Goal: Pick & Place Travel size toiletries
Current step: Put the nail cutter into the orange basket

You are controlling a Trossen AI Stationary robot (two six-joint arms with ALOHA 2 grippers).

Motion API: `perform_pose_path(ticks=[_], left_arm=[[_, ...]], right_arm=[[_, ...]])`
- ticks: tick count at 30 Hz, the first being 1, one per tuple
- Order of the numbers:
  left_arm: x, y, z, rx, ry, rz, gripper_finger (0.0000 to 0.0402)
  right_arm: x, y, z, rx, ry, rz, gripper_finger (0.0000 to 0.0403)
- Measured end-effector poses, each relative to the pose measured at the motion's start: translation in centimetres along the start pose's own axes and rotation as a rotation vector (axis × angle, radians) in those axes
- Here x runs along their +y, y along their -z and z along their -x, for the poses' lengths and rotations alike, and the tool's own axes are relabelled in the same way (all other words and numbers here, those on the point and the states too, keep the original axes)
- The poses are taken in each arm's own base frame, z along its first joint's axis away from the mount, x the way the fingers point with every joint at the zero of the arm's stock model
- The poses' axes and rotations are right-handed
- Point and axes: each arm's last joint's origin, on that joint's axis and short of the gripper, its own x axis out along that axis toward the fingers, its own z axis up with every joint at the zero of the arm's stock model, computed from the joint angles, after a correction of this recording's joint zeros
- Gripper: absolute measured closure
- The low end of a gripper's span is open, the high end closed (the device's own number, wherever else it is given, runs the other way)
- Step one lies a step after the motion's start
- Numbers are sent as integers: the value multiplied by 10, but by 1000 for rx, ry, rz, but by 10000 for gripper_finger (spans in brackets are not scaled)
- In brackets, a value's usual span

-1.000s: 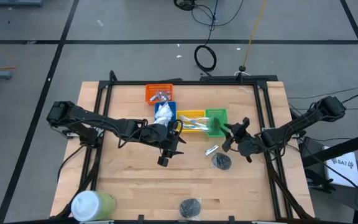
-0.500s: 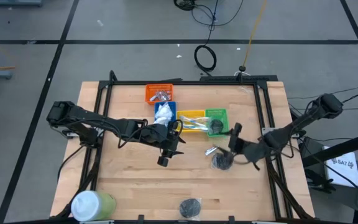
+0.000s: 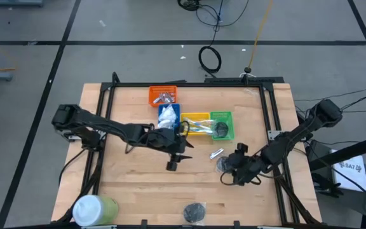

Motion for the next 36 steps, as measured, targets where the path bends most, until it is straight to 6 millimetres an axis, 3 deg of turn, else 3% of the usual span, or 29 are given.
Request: perform_pose_path(ticks=[6,11,16,21,26,30,36], left_arm=[[-3,21,-50,-37,-6,-2,204],[1,35,-81,-73,-45,53,204],[9,42,-109,63,-59,161,204],[8,39,-137,135,-73,168,204],[8,43,-159,147,-101,220,204],[7,52,-164,183,-102,223,204],[-6,40,-143,265,-59,133,204]], right_arm=[[-7,-8,19,-124,22,-22,161],[-19,-17,48,-289,31,-33,161],[-29,-24,77,-483,69,-3,161],[-29,-33,90,-600,72,59,161],[-27,-36,90,-626,74,101,161],[-25,-35,86,-606,69,95,161],[-27,-16,32,-378,93,207,161]])
